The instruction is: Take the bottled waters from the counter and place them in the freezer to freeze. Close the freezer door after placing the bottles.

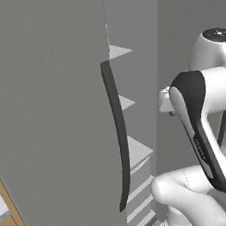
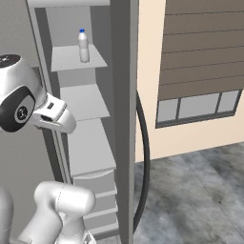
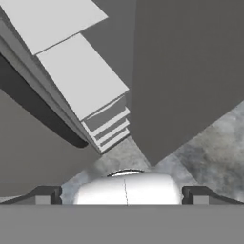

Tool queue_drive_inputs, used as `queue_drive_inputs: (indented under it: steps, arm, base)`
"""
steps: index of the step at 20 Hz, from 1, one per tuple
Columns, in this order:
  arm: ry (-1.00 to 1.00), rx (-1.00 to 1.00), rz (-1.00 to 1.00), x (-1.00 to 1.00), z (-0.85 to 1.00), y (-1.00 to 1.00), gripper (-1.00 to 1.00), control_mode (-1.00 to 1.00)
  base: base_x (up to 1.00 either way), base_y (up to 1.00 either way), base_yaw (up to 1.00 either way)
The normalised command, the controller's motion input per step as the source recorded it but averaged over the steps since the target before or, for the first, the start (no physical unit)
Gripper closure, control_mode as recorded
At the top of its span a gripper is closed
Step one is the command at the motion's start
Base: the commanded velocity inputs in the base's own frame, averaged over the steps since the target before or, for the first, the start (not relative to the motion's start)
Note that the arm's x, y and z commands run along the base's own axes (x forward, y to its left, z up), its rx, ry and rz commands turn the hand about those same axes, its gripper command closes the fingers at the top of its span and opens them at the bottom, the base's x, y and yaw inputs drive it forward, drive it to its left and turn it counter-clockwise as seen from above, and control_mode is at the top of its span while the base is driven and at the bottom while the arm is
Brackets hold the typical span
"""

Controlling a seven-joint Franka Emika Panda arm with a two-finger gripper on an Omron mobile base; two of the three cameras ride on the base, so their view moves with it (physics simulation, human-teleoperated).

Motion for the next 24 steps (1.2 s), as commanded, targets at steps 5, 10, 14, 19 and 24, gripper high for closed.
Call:
queue_drive_inputs:
  steps: [5,10,14,19,24]
  arm:
    - [-0.18,0.03,0.15,-0.33,-0.2,0.0,-1.0,-1.0]
    - [-0.08,-0.01,0.1,-0.13,-0.21,0.0,-1.0,-1.0]
    - [0.06,-0.06,0.0,0.0,-0.23,0.0,-1.0,-1.0]
    - [0.02,0.0,0.0,0.0,-0.04,0.0,-1.0,-1.0]
    - [0.0,0.0,0.0,0.0,-0.01,0.0,-1.0,-1.0]
  base:
    - [0.0,0.0,0.0]
    - [0.0,0.0,0.0]
    - [0.0,0.0,0.0]
    - [0.0,0.0,0.0]
    - [0.0,0.0,0.0]
